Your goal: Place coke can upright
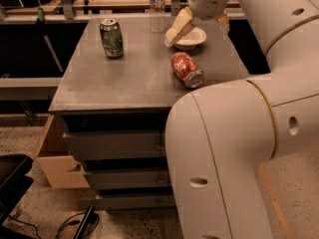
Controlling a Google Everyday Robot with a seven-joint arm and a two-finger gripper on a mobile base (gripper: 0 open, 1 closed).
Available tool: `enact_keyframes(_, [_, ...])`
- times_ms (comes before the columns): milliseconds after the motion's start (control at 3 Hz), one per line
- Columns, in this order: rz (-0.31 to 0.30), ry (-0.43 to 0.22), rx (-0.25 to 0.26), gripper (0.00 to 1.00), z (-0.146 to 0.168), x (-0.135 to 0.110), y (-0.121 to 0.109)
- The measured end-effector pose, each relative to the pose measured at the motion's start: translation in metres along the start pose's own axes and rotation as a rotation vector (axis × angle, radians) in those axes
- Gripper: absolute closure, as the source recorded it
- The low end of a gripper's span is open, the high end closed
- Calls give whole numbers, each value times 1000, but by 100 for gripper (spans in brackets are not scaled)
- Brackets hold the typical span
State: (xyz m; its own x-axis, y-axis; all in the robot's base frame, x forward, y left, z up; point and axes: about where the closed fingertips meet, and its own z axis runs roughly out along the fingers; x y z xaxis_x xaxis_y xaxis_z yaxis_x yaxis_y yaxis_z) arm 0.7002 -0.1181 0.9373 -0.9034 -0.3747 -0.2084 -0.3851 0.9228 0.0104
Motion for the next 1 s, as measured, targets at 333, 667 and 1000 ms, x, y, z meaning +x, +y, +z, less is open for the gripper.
enact_keyframes(333, [-2, 50, -39, 0, 18, 12, 2])
enact_keyframes(667, [-6, 120, -67, 0, 42, 29, -1])
enact_keyframes(1000, [-22, 158, -81, 0, 55, 38, 1])
